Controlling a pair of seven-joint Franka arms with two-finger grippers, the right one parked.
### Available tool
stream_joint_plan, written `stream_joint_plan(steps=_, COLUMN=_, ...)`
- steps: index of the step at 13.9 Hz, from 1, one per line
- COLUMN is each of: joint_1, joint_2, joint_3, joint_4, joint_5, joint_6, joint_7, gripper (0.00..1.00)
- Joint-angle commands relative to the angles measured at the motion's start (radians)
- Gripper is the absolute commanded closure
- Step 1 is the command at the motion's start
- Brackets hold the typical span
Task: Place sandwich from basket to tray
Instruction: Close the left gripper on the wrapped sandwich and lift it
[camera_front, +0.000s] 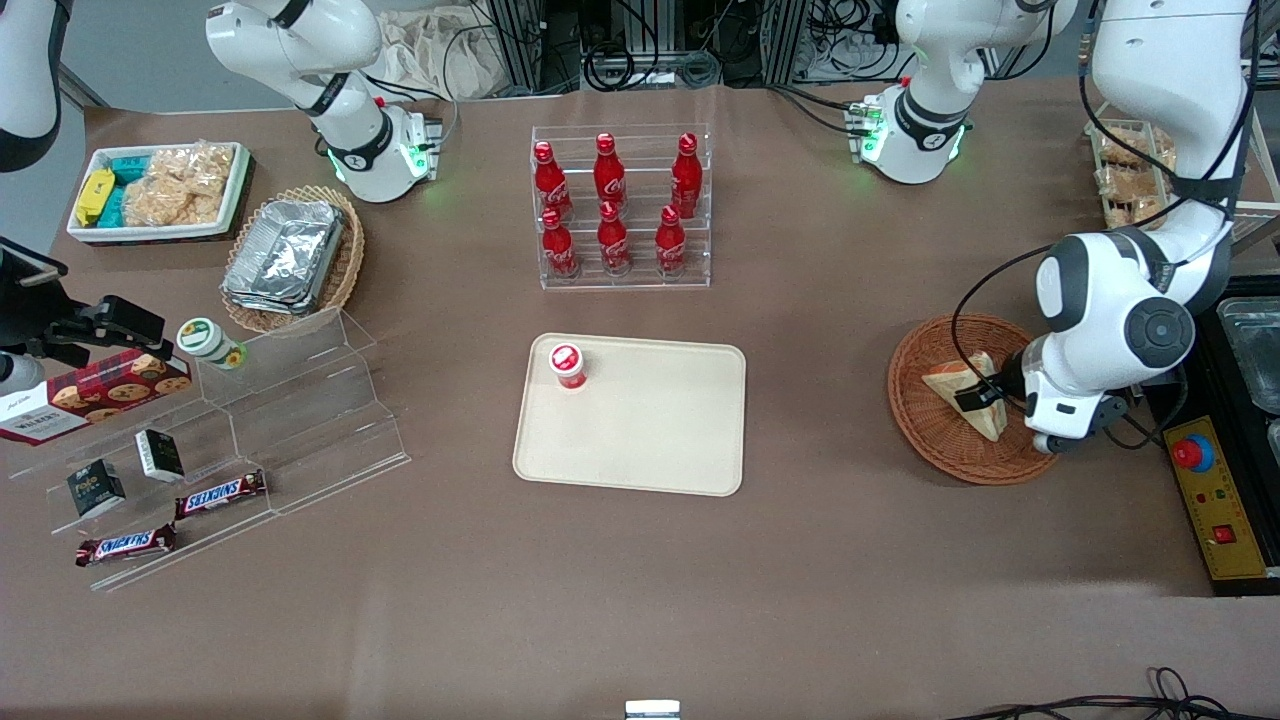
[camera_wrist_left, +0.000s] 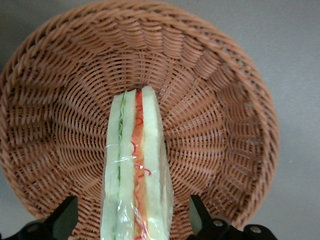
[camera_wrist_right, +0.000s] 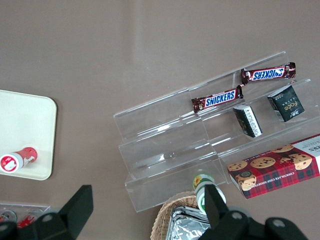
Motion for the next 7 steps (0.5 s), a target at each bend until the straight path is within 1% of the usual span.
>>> stream_joint_plan(steps=1, joint_1=0.002, joint_2=-0.009, joint_3=0.004, joint_4=-0.062, joint_5=0.012, joint_6=0.062, joint_7=-0.017, gripper=0.00)
stream_joint_plan(steps=4, joint_1=0.003, joint_2=0.011, joint_3=0.004, joint_4=-0.061, joint_5=0.011, joint_6=0.076, joint_7=-0.019, gripper=0.00)
stream_joint_plan(steps=5, joint_1=0.003, joint_2=0.019, joint_3=0.004, joint_4=-0.059, joint_5=0.003, joint_6=0.082, joint_7=-0.023, gripper=0.07)
stream_joint_plan(steps=6, joint_1=0.003, joint_2=0.023, joint_3=0.004, joint_4=-0.056, joint_5=0.002, joint_6=0.082, joint_7=-0.043, gripper=0.22)
stream_joint_plan(steps=7, joint_1=0.003, joint_2=0.023, joint_3=0.004, joint_4=-0.051, joint_5=0.002, joint_6=0.082, joint_7=-0.065, gripper=0.40)
